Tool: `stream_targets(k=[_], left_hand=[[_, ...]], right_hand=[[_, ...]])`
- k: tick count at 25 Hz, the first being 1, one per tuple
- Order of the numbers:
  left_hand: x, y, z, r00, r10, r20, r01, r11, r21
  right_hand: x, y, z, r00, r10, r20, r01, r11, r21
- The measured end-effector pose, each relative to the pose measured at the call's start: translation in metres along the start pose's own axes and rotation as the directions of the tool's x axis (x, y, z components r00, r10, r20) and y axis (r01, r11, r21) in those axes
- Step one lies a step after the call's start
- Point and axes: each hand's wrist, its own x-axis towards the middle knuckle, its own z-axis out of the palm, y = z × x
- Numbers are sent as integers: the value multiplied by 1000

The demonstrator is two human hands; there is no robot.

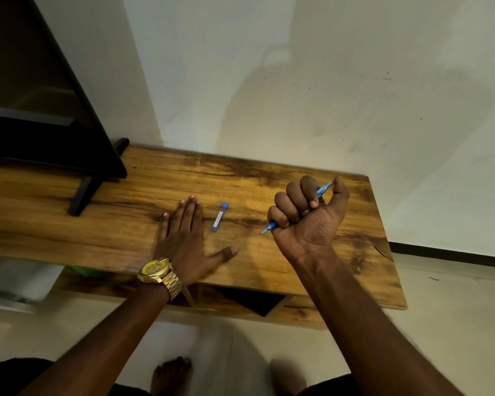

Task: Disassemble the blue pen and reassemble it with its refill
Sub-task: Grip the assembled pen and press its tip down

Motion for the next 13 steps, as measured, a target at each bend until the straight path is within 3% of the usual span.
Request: stream_targets(k=[13], left_hand=[[-1, 1, -1, 1000, -5, 4, 5, 1000, -2]], right_hand=[[-2, -5, 7, 998, 38, 41, -33, 993, -111]])
